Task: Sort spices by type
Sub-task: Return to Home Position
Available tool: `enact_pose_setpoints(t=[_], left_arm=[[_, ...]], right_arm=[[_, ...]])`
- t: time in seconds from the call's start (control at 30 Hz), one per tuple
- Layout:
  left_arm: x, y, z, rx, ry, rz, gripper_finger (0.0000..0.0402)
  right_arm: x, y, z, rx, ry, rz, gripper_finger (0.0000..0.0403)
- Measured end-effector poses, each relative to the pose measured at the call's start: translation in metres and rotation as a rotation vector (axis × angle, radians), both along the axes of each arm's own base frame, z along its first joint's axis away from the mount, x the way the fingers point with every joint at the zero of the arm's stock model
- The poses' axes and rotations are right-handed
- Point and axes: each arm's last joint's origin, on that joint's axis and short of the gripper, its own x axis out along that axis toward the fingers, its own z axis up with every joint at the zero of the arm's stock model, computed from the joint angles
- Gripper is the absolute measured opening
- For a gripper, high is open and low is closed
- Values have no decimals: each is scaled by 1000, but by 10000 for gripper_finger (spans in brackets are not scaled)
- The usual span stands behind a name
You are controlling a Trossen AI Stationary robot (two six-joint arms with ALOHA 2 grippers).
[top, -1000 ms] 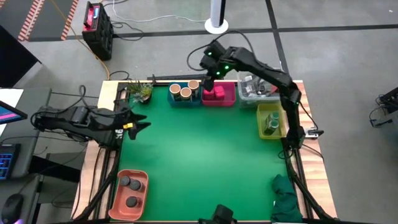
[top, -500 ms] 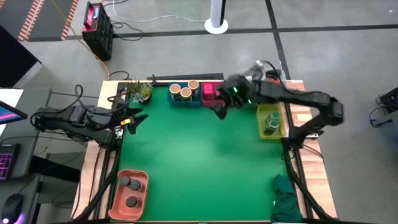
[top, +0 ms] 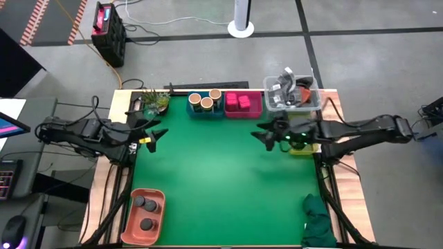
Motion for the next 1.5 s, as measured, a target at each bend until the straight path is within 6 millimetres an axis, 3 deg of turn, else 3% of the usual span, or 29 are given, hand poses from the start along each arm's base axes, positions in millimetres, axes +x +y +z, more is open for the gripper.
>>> enact_pose_setpoints(t=[0.27,0.43,0.73,0.9,1.13,1.5], left_arm=[[0,-7,-10,42,-15,-90,242],[-8,-12,-26,76,-106,-267,242],[-31,-3,-76,-54,-307,-160,242],[-40,1,-95,-83,-374,-133,242],[-38,0,-110,-109,-294,-85,242],[-39,1,-109,-88,-292,-91,242]], right_arm=[[-51,9,-19,26,-139,-89,329],[-74,11,-21,39,-215,-76,329],[-114,6,-46,98,-370,-149,329],[-124,3,-57,106,-392,-153,329],[-128,2,-69,101,-311,-156,329],[-131,3,-73,84,-274,-131,329]])
